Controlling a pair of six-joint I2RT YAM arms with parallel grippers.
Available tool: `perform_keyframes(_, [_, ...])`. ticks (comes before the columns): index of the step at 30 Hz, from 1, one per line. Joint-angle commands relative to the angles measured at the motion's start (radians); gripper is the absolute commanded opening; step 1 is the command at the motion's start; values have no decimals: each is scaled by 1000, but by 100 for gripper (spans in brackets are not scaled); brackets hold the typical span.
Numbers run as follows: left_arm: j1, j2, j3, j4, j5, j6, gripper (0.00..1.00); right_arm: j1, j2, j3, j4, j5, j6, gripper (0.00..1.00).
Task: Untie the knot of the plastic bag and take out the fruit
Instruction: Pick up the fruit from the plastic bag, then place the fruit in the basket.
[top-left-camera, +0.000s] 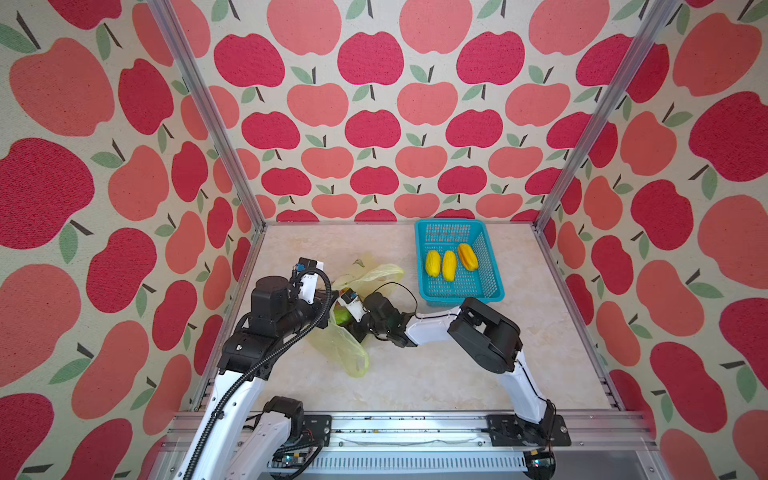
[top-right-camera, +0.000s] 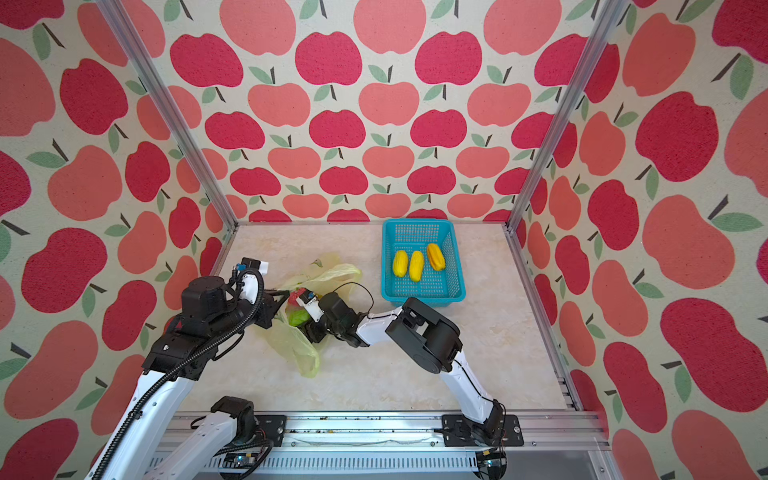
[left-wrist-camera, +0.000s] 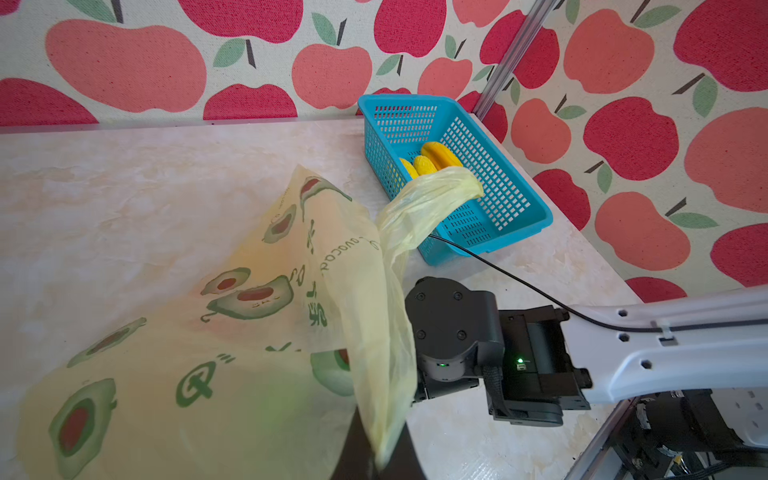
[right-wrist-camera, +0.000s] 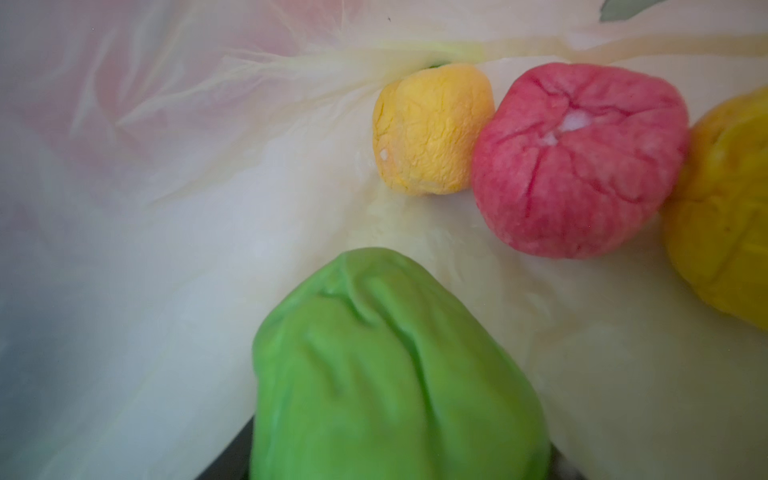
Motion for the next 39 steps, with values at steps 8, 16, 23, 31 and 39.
perform_keyframes(8, [19, -3, 0, -22, -7, 14, 0, -6, -164, -190, 158, 34, -33, 43])
perform_keyframes(16, [22, 7, 2, -22, 9, 11, 0, 2, -381, -309, 145, 57, -79, 41])
perform_keyframes(23, [27, 11, 1, -23, 11, 11, 0, 7, -653, -466, 136, 197, -160, 38])
perform_keyframes(31, [29, 0, -3, -22, 4, 13, 0, -34, -949, -616, 120, 362, -213, 37])
perform_keyframes(39, [30, -8, -6, -19, 14, 11, 0, -229, -1094, -665, -28, 484, -135, 34])
